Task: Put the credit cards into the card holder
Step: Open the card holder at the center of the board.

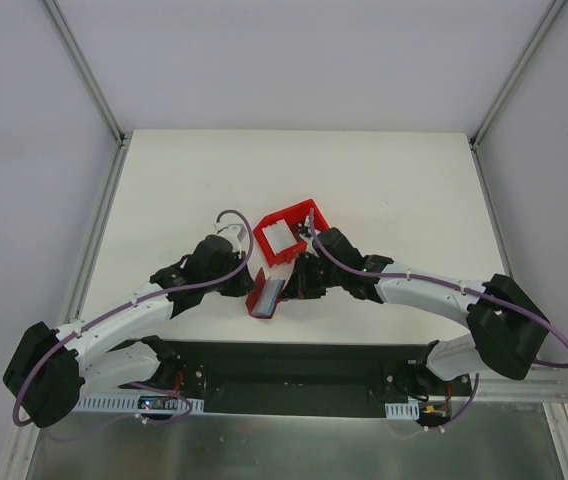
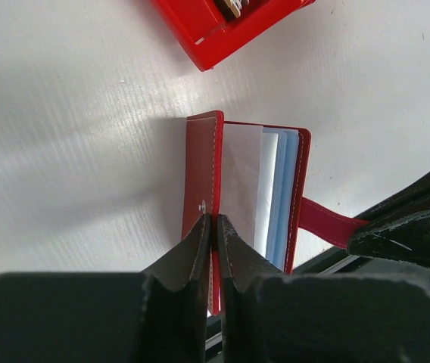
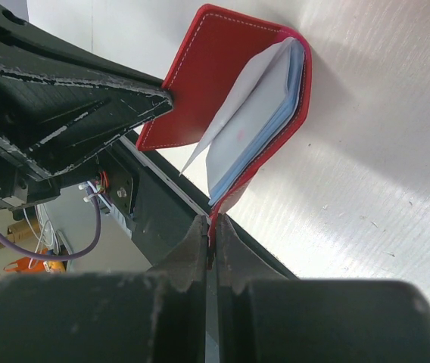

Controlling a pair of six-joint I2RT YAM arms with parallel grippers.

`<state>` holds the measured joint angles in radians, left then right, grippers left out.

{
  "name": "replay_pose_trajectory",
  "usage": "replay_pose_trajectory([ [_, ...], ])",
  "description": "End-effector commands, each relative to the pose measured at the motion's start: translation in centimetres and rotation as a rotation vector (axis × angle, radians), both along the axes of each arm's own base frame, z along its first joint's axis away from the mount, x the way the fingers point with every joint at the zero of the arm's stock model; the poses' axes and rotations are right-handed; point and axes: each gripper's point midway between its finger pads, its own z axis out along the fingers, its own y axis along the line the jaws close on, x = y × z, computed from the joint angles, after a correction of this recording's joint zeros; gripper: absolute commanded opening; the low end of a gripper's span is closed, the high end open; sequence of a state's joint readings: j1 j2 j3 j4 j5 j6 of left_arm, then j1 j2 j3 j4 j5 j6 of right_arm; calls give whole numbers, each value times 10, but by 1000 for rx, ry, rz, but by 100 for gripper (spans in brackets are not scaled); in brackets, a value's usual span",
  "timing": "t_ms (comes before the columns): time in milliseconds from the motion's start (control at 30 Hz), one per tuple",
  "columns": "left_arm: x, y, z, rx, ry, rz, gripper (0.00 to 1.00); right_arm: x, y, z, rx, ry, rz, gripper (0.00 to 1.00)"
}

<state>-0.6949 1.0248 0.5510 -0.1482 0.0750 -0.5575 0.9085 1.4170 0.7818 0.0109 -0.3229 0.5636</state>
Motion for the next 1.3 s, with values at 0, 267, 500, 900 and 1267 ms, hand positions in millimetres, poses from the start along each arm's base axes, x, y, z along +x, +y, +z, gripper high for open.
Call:
replay_pose_trajectory([
  [0,4,-2,12,-8,-39,-2,1,6,13,23,56,-41,18,0],
  [267,-1,-3,4,2,-12,-20,1,7,15,27,60,-52,20,1],
  [500,-2,-3,0,8,2,-25,6,7,14,26,58,-47,19,1],
  [900,2,1,-3,24,-2,5,0,8,15,29,61,-57,19,0],
  [1267,-12,16,-33,5,101,154,0,20,46,57,121,-68,85,0],
])
